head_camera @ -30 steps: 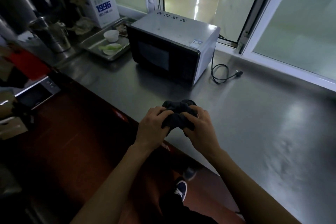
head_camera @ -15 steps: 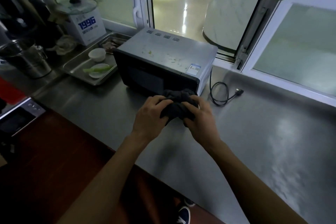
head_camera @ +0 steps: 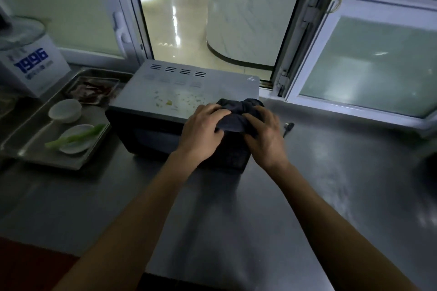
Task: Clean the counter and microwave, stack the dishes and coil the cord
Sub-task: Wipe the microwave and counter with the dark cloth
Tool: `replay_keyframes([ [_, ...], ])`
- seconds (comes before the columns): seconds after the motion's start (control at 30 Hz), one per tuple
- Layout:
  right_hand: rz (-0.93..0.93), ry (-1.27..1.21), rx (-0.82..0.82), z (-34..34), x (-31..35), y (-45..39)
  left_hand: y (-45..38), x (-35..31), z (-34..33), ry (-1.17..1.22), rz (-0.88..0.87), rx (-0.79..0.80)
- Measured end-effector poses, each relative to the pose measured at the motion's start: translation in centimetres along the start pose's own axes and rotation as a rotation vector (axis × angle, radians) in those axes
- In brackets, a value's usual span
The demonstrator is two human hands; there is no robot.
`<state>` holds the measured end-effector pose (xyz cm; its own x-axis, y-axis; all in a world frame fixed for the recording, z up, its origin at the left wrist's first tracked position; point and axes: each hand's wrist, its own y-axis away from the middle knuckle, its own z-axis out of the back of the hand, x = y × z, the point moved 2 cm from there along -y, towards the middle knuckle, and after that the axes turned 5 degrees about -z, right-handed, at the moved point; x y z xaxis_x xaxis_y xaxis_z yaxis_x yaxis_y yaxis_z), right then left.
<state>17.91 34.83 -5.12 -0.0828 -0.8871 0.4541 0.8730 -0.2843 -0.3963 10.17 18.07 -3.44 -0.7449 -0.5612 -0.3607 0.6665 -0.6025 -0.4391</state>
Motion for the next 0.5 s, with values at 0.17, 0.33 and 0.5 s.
replay_keyframes([
  [0.17,-0.162,0.131,0.139,-2.6,1.0,-1.6,-2.2,3.4,-0.9,0.019,-0.039,0.076],
  [0.33,-0.259,0.175,0.207,-3.2,2.2,-1.9,-2.9,5.4,-1.3,0.027,-0.059,0.114],
  [0.5,-0.308,0.216,0.276,-4.2,3.0,-3.3,-1.9,7.0,-0.9,0.048,-0.030,0.117],
])
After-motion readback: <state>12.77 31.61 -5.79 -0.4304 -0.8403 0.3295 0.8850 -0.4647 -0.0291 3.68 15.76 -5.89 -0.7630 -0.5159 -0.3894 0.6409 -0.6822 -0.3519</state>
